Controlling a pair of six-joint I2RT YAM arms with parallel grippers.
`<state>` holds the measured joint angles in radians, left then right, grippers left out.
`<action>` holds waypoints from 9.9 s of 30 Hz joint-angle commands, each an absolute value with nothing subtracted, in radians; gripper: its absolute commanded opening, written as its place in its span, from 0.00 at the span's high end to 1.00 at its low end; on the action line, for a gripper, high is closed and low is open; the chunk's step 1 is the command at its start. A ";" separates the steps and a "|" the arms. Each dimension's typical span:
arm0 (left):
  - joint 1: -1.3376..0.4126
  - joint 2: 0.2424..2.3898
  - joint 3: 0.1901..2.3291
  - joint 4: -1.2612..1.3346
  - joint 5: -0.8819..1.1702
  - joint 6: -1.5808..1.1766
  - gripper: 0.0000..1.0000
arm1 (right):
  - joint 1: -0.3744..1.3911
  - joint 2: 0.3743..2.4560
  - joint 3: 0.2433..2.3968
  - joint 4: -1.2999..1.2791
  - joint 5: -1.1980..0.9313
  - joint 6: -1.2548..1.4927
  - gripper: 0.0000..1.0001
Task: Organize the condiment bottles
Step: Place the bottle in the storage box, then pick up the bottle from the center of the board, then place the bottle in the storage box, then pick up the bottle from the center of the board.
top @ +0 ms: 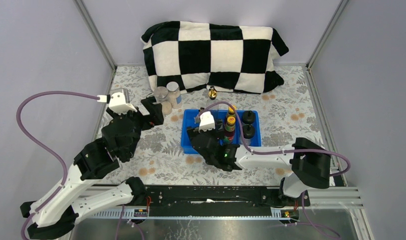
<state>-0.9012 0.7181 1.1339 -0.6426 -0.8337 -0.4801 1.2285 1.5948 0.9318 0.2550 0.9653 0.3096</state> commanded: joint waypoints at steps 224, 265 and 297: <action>-0.631 1.606 1.398 -0.621 -0.189 -0.314 0.29 | 1.391 0.831 0.690 -0.240 1.010 0.511 0.00; -0.132 1.451 1.437 -0.604 -0.068 -0.313 0.01 | 1.391 0.858 0.685 -0.229 0.983 0.533 0.00; -0.132 1.550 1.457 -0.574 -0.052 -0.279 0.01 | 1.391 0.860 0.669 -0.207 0.992 0.519 0.00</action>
